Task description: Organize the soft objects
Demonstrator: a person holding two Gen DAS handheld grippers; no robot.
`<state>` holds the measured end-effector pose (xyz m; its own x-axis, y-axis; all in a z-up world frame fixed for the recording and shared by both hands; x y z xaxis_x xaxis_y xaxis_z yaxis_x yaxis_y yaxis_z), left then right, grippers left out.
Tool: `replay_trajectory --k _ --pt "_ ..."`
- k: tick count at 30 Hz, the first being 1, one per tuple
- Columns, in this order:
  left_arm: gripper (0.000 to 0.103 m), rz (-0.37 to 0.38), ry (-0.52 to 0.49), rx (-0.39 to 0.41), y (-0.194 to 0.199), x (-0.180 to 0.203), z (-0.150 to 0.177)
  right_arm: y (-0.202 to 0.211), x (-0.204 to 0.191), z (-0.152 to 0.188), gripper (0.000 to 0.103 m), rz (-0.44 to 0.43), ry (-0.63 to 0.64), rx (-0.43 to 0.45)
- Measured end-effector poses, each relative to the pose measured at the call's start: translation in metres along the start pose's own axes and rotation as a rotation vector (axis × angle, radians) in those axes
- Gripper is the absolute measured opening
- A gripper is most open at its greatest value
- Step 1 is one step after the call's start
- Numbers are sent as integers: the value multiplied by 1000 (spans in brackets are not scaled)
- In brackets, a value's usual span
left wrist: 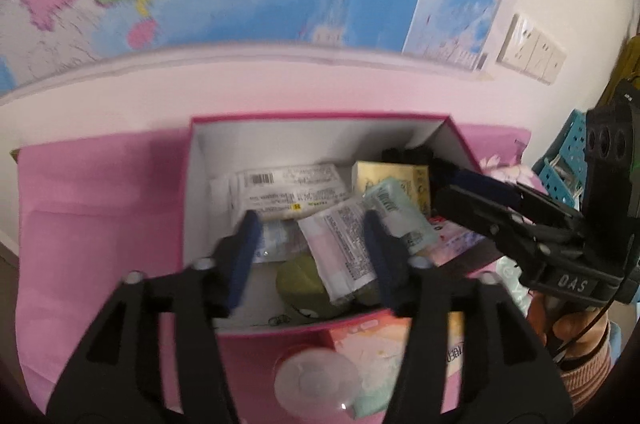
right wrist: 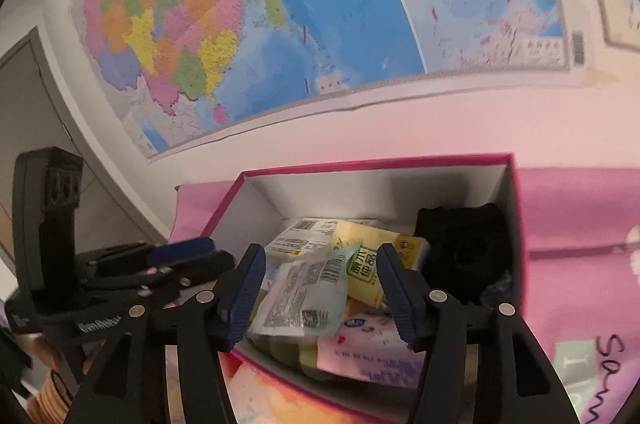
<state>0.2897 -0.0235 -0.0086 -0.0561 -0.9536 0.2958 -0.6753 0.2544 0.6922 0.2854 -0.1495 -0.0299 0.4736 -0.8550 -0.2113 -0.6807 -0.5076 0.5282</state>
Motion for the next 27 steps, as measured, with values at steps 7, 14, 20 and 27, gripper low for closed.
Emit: replay_trajectory --k 7,14,20,27 --pt "103 3 -21 190 62 -1 20 54 -29 11 88 65 144 79" --pt "103 -98 73 179 83 -32 72 90 -61 57 103 193 259 85" --pt "103 -181 86 194 93 -48 105 96 -68 93 103 206 197 43" --pt "103 -210 57 177 99 -50 135 102 -83 120 103 213 212 8"
Point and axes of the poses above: each gripper's, at about its wrist camera, not at the fingertips, and y roughly against the way its jaws point, x to its right, z to its underside, the point moved 8 cm from there along -y, roughly the way its jaws point, and after that the axes turned 15 degrees about y, right-handed, at the moved point
